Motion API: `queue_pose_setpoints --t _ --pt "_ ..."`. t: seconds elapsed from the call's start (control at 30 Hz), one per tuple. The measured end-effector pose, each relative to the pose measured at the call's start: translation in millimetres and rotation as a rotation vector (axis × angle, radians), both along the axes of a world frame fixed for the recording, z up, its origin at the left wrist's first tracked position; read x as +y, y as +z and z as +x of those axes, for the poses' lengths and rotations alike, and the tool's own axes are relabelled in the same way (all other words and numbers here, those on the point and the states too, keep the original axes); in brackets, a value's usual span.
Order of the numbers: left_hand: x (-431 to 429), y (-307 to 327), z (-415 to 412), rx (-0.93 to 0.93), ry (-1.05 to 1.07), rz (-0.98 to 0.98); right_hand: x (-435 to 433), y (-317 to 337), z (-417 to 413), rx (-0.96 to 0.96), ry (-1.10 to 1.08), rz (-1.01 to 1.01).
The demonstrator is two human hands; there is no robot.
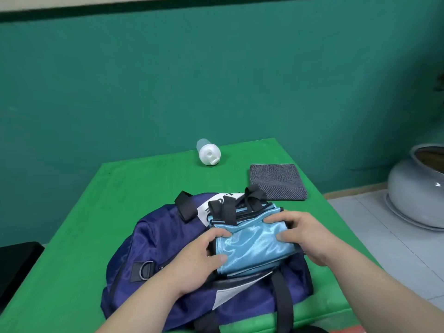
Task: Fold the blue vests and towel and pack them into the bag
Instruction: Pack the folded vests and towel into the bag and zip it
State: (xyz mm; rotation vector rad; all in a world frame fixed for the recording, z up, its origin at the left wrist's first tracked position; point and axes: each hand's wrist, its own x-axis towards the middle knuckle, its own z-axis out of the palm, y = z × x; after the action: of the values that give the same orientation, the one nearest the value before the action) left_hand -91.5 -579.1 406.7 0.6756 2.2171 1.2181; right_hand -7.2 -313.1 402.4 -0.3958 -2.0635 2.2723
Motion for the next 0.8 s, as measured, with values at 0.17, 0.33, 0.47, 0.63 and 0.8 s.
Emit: queue_pose_setpoints --t 0.17,0.33,0.47,0.63,0.8 --pt "3 0 -2 0.067 0.026 -0.092 -10 -11 -11 0.020 -0.006 0.110" --pt "-8 1 -4 0.096 0.106 -0.093 -26 -10 -24 0.053 -0.001 0.145" --pt "-13 -2 -5 0.138 0.041 -0.195 -31 -27 -28 -0.042 0.018 0.297" --pt "-10 5 1 0.245 0.013 -0.306 -32 -27 -26 -0.080 0.049 0.392" --pt "-15 9 11 0.343 0.054 -0.214 -29 -13 -17 -0.107 0.091 0.534"
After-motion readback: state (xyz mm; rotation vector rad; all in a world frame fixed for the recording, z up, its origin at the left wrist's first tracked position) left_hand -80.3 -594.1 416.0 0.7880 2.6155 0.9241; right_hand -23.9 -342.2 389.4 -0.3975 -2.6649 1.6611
